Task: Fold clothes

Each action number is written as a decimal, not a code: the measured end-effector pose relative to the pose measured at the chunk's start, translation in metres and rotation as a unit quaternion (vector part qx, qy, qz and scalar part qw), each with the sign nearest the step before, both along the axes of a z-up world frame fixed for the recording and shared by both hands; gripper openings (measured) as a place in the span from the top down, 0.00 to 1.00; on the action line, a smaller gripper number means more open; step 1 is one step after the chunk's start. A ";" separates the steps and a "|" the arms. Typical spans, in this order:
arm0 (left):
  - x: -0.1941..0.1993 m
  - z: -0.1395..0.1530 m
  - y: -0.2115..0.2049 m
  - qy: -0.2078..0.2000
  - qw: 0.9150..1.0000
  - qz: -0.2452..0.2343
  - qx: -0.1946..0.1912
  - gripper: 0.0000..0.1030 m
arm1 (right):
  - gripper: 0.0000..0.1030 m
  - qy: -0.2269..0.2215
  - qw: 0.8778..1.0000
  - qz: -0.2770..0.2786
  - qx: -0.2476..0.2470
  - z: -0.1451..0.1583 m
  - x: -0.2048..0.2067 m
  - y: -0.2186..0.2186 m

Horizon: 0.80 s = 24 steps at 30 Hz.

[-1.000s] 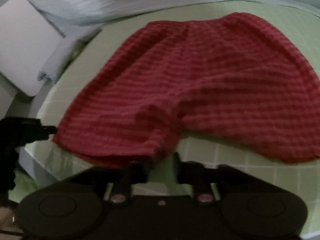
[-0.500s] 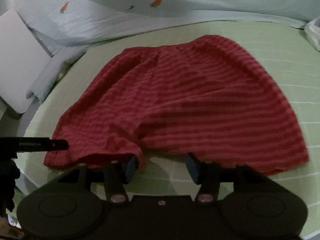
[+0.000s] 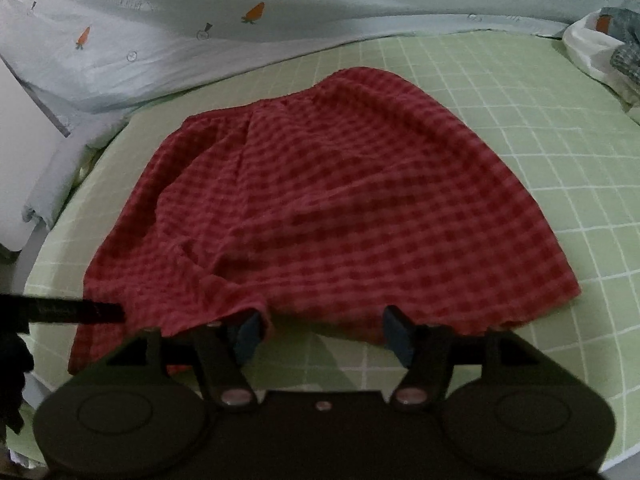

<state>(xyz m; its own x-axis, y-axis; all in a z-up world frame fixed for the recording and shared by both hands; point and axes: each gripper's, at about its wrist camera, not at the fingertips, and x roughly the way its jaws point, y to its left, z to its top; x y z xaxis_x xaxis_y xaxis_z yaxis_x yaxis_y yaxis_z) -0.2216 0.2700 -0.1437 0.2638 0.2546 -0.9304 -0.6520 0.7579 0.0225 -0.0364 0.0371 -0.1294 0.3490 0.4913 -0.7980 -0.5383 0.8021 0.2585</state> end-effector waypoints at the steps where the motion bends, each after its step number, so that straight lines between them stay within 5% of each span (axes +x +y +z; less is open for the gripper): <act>1: 0.000 -0.003 0.001 0.009 1.000 0.004 -0.003 0.32 | 0.35 0.003 1.000 0.000 -0.001 -0.001 0.002 0.000; 12: -0.021 -0.014 0.021 0.024 0.999 0.024 0.000 0.17 | 0.32 0.021 0.999 -0.023 -0.007 -0.007 -0.007 -0.009; 24: -0.064 -0.012 0.073 0.029 0.996 0.069 0.047 0.11 | 0.30 0.022 0.997 -0.075 -0.005 -0.006 -0.033 -0.010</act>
<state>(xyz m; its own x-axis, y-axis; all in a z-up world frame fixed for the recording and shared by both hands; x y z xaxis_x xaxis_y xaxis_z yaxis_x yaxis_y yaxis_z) -0.2859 0.3430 -0.1560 0.1672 0.3708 -0.9135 -0.7451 0.6543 0.1292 -0.0691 0.0270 -0.1349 0.3823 0.4282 -0.8189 -0.3997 0.8756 0.2713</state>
